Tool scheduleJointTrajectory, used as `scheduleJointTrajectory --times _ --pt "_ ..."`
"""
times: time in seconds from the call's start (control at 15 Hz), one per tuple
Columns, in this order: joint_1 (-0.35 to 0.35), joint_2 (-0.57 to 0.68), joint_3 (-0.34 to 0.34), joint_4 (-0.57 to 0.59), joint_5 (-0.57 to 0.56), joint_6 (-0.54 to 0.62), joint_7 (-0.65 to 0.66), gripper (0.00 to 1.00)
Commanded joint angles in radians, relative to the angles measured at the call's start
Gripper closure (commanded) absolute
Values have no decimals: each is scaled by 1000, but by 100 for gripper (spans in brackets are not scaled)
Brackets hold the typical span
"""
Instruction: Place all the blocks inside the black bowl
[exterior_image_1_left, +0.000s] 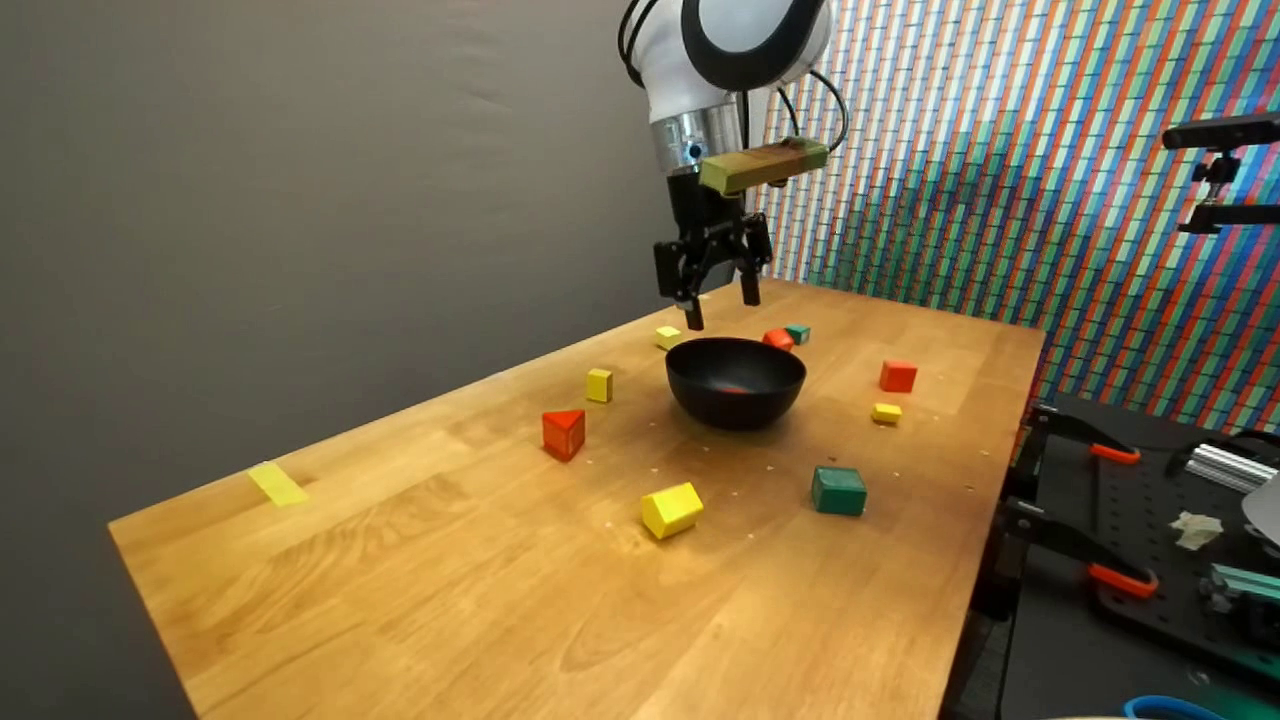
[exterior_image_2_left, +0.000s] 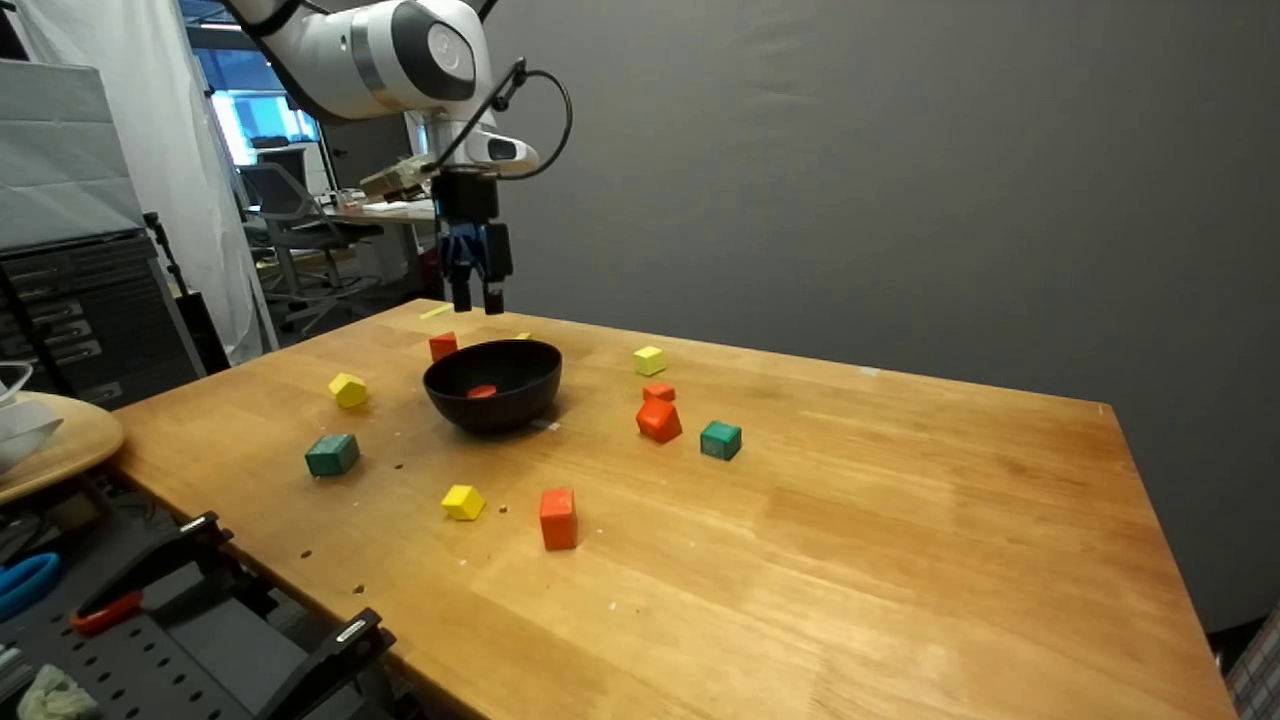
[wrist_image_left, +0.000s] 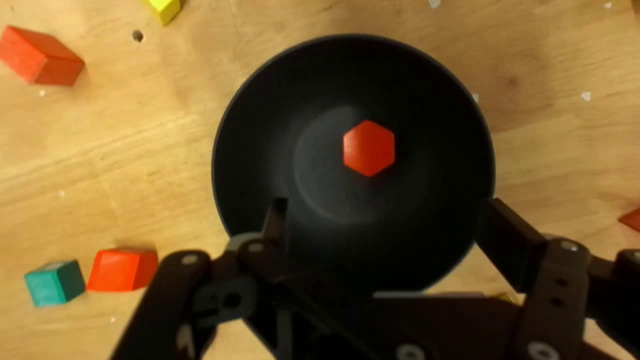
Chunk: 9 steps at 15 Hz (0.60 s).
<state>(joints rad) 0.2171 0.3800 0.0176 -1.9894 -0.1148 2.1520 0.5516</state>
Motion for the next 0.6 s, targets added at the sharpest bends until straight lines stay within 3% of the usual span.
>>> scheduleJointTrajectory --times 0.0,0.2,0.4,0.47,0.53 --pt "54 -35 -12 10 -145 86 57 0" --pt "53 41 -2 65 -216 194 8 0" --pt "8 153 41 152 -108 277 -161 0" --pt "57 72 -4 67 -153 241 -56 0" --pt "51 107 1 92 -128 260 -101 0"
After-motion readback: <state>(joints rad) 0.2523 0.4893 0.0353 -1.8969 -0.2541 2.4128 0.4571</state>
